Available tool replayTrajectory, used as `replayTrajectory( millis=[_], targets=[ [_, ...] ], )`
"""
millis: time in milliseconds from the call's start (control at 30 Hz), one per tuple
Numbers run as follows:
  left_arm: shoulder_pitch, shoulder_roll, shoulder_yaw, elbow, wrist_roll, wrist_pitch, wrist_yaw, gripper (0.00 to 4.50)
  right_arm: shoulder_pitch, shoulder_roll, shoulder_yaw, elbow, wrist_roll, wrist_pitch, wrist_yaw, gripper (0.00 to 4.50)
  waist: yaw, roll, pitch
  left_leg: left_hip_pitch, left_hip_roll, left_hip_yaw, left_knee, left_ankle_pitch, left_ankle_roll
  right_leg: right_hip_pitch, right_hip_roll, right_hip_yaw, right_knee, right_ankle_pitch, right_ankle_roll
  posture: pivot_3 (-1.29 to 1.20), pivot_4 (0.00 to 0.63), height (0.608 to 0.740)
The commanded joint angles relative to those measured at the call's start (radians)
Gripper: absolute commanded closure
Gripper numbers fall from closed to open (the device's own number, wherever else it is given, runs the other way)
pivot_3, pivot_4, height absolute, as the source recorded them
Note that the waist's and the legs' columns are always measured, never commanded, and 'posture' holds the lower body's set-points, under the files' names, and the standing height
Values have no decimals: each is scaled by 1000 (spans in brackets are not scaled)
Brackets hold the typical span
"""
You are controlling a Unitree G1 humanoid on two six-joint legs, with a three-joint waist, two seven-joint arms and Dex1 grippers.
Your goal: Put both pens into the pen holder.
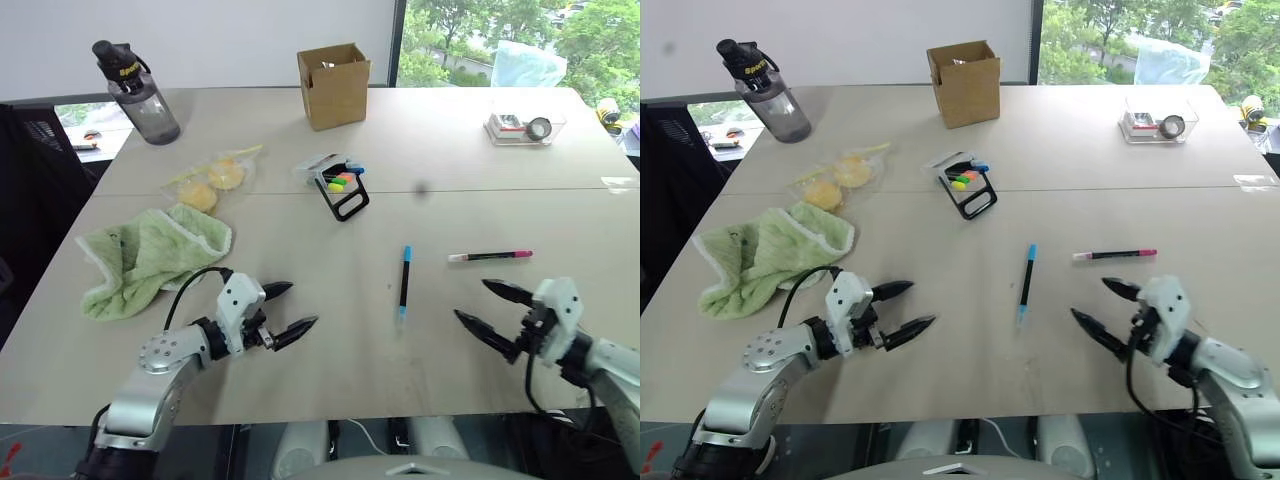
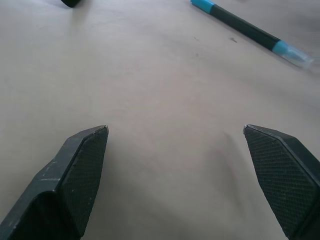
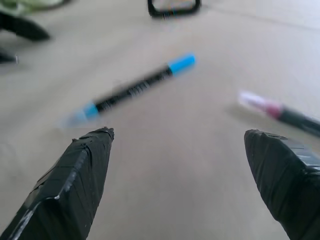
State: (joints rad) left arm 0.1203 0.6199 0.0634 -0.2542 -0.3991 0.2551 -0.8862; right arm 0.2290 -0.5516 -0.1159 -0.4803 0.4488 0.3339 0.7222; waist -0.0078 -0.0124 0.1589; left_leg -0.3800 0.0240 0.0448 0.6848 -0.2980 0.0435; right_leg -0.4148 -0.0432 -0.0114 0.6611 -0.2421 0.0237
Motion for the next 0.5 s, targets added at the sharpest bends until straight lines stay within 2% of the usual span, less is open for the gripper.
replayTrajectory(
  millis=[33, 200, 333, 500],
  targets=[
    [-20, 43, 51, -26, -44, -7, -53, 17, -49, 12, 87, -91, -95, 82, -123, 49, 1, 0, 0, 0, 0, 0, 0, 0, 0, 0, 0, 0, 0, 0, 0, 0, 150, 736],
    [-111, 105, 84, -2, -115, 17, -151, 17, -122, 91, 177, -132, -141, 185, -250, 49, 18, -1, 0, -2, -2, 0, 0, 0, 0, -1, -2, -2, -1, 0, 0, 0, 150, 736],
    [-165, 126, 87, -3, -147, 37, -188, 17, -128, 64, 151, -100, -174, 144, -236, 49, 22, -1, 0, -3, -2, 0, 0, 0, 0, -1, -2, -2, -2, 0, 0, 0, 150, 736],
    [-229, 160, 82, -41, -212, 108, -244, 17, -171, -105, 9, 90, -120, 11, -16, 49, 22, -2, 2, -3, -4, 1, 1, -1, 2, -1, -1, -2, -4, 1, 2, 0, 150, 736]
  ],
)
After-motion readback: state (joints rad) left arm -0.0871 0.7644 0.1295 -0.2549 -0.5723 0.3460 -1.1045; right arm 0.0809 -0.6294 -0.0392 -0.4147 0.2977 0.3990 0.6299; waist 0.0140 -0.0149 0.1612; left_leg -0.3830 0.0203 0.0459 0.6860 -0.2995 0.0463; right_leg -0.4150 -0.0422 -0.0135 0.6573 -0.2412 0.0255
